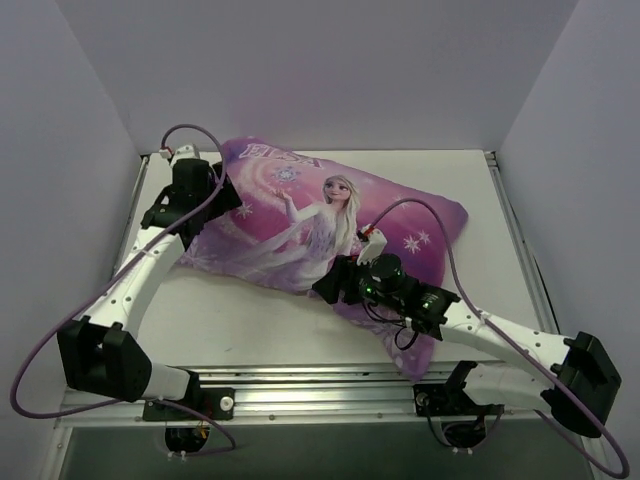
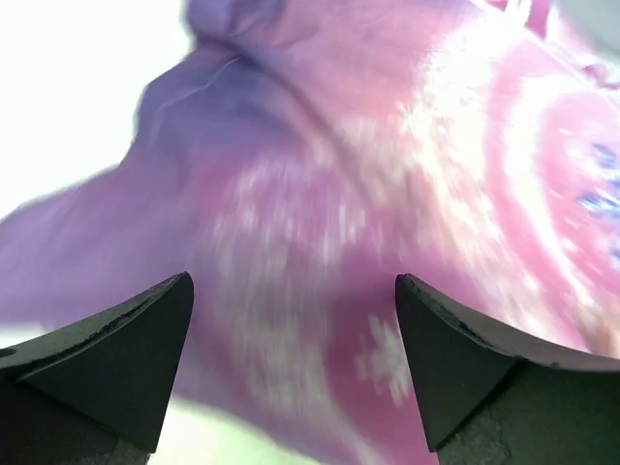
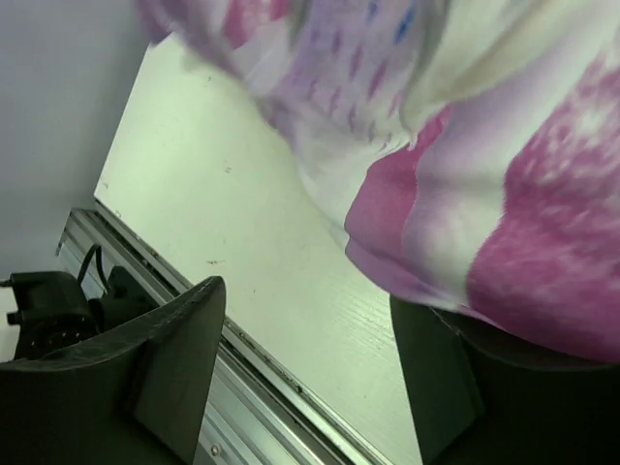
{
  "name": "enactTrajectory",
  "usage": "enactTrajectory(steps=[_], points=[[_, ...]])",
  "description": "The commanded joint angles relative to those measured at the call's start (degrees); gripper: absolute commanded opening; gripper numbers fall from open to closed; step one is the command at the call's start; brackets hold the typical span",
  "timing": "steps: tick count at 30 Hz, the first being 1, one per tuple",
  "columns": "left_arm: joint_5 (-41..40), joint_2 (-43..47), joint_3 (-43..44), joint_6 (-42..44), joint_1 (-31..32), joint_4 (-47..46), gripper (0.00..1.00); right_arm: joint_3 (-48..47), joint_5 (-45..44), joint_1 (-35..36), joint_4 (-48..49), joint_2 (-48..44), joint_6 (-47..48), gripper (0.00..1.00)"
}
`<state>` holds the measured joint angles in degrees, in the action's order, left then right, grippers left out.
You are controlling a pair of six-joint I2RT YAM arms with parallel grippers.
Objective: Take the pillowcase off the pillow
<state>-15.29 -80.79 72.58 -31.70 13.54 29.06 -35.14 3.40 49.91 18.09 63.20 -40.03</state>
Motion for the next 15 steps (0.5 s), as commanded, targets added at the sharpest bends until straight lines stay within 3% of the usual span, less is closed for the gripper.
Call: enactTrajectory(steps=[1, 5, 9, 11, 15], points=[[0.01, 5.2, 3.98, 1.38, 0.79, -3.4, 0.94, -8.97, 0.38, 0.54, -12.07, -3.95, 6.87, 0.66], [-1.32, 12.14, 0.91, 0.42, 0.79, -0.68, 0.94, -17.84, -2.16, 0.45, -22.9, -4.58, 13.65, 0.8], [0.95, 20.83, -6.89, -2.65, 0.87, 2.23, 0.94, -27.51, -13.3, -0.16, -32.31, -2.91, 18.66, 0.91], [5.76, 23.22, -10.24, -5.19, 0.96, 1.71, 0.94, -30.68, -21.22, -1.47, -35.04, -1.51, 20.68, 0.95], [13.24, 25.95, -16.76, -9.25, 1.49, 0.83, 0.94, -32.8, -18.71, -11.92, -37.16, 2.97, 21.57, 0.98]])
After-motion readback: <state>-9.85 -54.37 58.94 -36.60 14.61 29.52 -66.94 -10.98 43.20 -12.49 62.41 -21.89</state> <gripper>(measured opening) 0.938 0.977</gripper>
